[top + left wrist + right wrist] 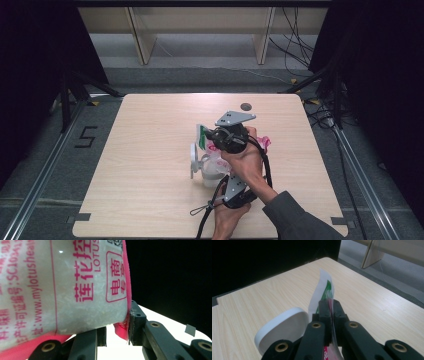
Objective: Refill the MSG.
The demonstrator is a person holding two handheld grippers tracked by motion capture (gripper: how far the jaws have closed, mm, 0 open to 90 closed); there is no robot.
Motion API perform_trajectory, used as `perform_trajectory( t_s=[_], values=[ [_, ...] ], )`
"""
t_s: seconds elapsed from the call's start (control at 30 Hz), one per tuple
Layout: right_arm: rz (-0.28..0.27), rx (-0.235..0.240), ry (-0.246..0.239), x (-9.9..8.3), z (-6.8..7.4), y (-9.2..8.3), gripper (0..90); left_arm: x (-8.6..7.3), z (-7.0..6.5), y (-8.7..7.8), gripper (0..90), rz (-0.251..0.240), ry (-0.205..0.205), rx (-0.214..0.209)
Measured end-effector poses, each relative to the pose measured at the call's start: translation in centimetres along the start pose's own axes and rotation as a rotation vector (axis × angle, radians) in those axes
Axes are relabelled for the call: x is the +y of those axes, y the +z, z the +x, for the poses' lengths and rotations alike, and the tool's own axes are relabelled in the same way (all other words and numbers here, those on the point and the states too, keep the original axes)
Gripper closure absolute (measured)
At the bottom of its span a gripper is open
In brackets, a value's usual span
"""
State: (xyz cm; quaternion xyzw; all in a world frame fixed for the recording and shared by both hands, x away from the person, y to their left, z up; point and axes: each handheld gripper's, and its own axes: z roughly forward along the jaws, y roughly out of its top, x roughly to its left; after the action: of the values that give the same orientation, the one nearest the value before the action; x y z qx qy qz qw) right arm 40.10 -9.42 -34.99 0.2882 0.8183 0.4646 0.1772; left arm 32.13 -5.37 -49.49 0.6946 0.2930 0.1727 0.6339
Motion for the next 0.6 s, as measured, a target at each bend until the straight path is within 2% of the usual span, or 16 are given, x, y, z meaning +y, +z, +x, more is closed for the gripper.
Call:
perform_trajectory(
  t_s=[0.13, 0.2, 0.43, 0.47, 0.6],
  values=[
    [0.0, -0.002, 0.001, 0.01, 0.01, -0.04, 89.8, 0.01, -0.03, 0.0, 72.2, -0.001, 0.001, 0.0],
    [0.001, 0.011, 0.0, 0.02, -0.02, -0.01, 89.8, 0.01, -0.03, 0.01, 72.2, -0.001, 0.001, 0.0],
    [0.006, -0.011, -0.011, 0.05, 0.12, -0.03, 89.8, 0.02, 0.01, -0.02, 72.2, -0.004, -0.004, 0.001],
    [0.007, -0.013, 0.006, 0.01, 0.28, 0.02, 89.8, 0.01, 0.0, -0.01, 72.2, -0.005, -0.005, 0.001],
    [0.007, -0.016, 0.007, -0.02, 0.32, 0.08, 89.7, 0.01, 0.0, -0.01, 72.2, -0.004, -0.003, 0.0]
  ],
)
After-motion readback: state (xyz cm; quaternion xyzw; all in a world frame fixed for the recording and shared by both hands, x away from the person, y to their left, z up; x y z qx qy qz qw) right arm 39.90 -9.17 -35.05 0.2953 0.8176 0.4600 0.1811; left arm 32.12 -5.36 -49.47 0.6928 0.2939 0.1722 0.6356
